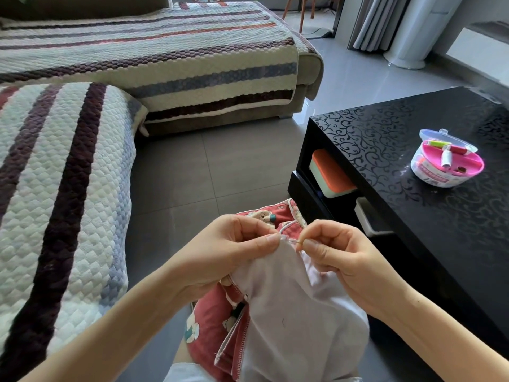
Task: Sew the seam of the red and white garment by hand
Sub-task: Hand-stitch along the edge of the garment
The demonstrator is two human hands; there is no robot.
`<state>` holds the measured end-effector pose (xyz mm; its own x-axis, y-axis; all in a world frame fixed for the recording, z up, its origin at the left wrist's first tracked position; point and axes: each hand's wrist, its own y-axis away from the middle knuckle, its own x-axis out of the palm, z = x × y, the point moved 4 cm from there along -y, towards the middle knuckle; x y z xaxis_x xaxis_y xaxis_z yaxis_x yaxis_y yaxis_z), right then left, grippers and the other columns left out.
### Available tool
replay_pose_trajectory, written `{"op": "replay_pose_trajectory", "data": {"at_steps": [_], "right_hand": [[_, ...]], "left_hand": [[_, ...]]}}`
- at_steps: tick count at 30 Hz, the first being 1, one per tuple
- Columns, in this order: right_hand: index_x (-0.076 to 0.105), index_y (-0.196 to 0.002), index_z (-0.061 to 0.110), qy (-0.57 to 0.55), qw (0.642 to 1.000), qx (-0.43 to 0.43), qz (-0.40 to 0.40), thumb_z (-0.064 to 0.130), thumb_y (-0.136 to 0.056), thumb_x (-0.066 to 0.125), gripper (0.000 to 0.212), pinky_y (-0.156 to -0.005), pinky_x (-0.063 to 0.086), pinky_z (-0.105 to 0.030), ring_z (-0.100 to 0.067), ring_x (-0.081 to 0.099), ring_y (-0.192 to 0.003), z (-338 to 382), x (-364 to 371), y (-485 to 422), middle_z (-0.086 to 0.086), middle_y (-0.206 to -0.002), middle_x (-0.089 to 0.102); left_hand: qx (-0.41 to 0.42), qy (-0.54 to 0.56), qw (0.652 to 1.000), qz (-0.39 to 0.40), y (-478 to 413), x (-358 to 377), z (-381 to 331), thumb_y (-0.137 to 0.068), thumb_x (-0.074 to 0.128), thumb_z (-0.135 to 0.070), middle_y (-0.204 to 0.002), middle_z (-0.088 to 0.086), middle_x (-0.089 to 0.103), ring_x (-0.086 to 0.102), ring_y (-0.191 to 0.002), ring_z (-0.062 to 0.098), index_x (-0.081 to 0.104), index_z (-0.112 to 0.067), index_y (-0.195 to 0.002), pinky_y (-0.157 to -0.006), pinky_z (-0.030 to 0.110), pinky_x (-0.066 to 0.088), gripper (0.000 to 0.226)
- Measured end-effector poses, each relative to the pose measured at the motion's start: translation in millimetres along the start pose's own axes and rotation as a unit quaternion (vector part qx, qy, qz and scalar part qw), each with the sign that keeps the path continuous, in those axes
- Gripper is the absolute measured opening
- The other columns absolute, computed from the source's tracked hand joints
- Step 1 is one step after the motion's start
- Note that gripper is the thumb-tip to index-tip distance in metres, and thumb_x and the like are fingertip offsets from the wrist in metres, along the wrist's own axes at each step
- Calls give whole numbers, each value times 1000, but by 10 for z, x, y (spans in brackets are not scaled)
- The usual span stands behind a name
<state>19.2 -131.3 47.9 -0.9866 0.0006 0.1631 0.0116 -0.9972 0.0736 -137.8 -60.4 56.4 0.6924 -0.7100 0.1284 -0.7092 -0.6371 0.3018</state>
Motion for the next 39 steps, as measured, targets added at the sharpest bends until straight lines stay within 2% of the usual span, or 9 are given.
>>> {"op": "replay_pose_trajectory", "data": {"at_steps": [5,9,12,14,20,27,32,35,39], "right_hand": [[63,-76,-2,-1,1000,-4,-7,8,-77,60,11,-55,40,-9,0,53,-55,24,5,13,4,-64,62],[67,-71,11,1,1000,-2,-3,9,-80,65,10,-53,36,-13,-1,47,-54,-8,15,-11,6,-61,58],[66,-74,14,-7,1000,-3,29,19,-79,67,7,-55,36,-17,-8,46,-61,-25,64,-52,-4,-68,55],[64,-79,11,8,999,-8,47,31,-78,72,21,-56,34,-18,-13,43,-64,-36,80,-63,-11,-74,52],[60,-81,3,120,991,-55,8,1,-87,59,7,-58,48,-21,-13,57,-57,4,-113,-39,-7,-62,61],[59,-80,8,149,982,-118,-22,8,-86,54,7,-59,49,-21,-8,57,-57,31,80,-48,-1,-64,60],[58,-91,12,212,962,-160,-56,9,-90,51,7,-64,51,-19,-10,62,-62,36,103,-39,2,-69,62],[55,-104,23,219,957,-187,-32,24,-98,50,9,-67,53,-19,-13,67,-67,80,154,-3,-2,-71,66],[54,-87,31,320,923,-191,-92,43,-91,52,13,-57,54,-41,-21,65,-63,114,121,-23,-2,-68,66]], "left_hand": [[-1,-2,1000,1,-2,5,-14,-77,75,-25,-83,11,70,62,-77,17,75,-7,-80,-67,22,52,18],[0,-2,1000,3,-1,26,-16,-78,76,-23,-82,10,69,62,-76,17,75,-8,-79,-67,22,52,15],[0,-3,1000,14,-8,62,-8,-74,69,-22,-84,12,70,62,-78,18,76,-11,-80,-69,25,51,14],[2,-8,1000,10,-17,61,-3,-74,69,-23,-85,11,70,62,-79,19,76,-13,-79,-70,25,51,13],[2,-4,1000,-3,1,32,-22,-69,78,-27,-74,4,69,62,-69,11,76,-15,-72,-61,19,51,13],[52,-39,997,-30,-61,146,-93,-73,71,-31,-67,-4,68,59,-63,6,73,-19,-66,-59,17,46,14],[57,-72,995,-44,-96,120,-66,-86,67,-15,-74,3,73,65,-70,10,73,-12,-74,-67,21,49,13],[65,-85,993,-48,-85,119,-65,-87,66,-14,-74,4,73,66,-70,9,73,-8,-78,-67,19,48,14],[83,-135,986,-51,-104,119,-58,-77,75,-41,-83,15,72,61,-74,18,75,-15,-78,-71,37,46,26]]}}
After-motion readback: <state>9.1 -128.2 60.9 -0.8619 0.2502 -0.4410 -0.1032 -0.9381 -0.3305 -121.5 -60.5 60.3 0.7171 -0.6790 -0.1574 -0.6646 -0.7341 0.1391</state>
